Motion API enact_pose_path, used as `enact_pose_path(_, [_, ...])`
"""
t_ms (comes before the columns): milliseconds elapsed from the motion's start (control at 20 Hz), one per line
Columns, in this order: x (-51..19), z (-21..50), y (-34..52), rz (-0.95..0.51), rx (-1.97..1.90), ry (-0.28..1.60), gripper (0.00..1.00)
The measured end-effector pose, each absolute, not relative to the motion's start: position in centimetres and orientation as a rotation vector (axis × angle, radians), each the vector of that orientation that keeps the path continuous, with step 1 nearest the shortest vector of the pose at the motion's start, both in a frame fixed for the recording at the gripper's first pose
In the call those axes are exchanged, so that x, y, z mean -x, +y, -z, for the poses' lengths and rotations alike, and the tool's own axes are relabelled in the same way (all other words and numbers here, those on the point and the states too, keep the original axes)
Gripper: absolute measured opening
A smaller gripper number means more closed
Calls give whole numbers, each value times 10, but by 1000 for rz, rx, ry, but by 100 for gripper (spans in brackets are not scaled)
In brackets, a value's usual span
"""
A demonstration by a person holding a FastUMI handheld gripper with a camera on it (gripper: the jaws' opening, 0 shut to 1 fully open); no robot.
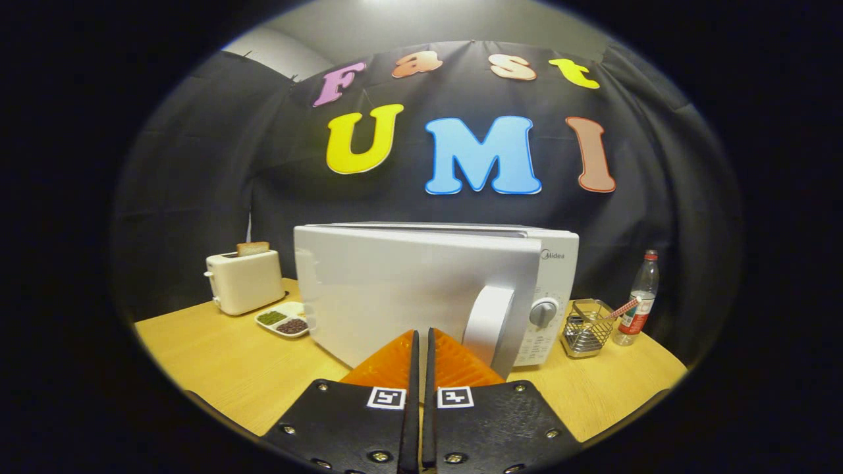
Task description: Open the microwave, put the food inside, and close the microwave door.
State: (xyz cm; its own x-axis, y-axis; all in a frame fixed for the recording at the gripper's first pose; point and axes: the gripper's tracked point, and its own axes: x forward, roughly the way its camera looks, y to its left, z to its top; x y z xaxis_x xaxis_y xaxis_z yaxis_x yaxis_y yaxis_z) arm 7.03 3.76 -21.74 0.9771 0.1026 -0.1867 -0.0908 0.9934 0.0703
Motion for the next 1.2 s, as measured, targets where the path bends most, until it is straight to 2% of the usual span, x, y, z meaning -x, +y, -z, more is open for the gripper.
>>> enact_pose_path(550, [-170,239,1,30,15,195,2])
enact_pose_path(800, [-166,240,2,28,44,209,6])
enact_pose_path(900, [-157,231,-4,26,27,222,1])
enact_pose_path(1200, [-95,155,-13,22,-22,157,1])
